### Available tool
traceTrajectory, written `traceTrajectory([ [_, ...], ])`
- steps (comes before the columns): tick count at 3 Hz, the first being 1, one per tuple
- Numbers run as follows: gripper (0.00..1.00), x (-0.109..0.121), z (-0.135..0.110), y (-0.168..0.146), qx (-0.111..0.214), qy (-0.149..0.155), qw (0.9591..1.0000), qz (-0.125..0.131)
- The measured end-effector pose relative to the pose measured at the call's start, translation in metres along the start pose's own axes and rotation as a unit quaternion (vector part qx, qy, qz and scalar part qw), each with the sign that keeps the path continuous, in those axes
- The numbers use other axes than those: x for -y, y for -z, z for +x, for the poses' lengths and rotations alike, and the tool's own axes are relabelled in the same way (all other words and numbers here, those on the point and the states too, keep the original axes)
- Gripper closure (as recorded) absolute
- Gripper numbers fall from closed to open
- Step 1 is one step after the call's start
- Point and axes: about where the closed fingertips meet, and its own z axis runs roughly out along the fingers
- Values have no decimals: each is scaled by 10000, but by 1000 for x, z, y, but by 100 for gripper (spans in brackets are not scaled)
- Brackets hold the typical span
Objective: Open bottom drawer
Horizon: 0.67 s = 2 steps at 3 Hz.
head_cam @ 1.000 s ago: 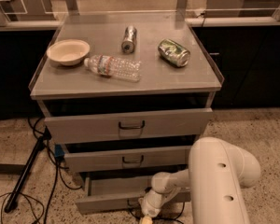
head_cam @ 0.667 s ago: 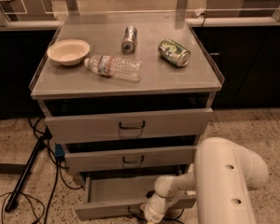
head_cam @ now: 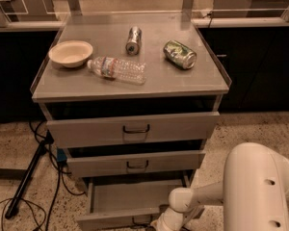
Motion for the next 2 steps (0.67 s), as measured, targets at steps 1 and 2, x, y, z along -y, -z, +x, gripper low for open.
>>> traceTrajectory([
  [1,0,0,0,0,0,8,10000,-3],
  [2,0,41,-25,-20,28,128,9999,81],
])
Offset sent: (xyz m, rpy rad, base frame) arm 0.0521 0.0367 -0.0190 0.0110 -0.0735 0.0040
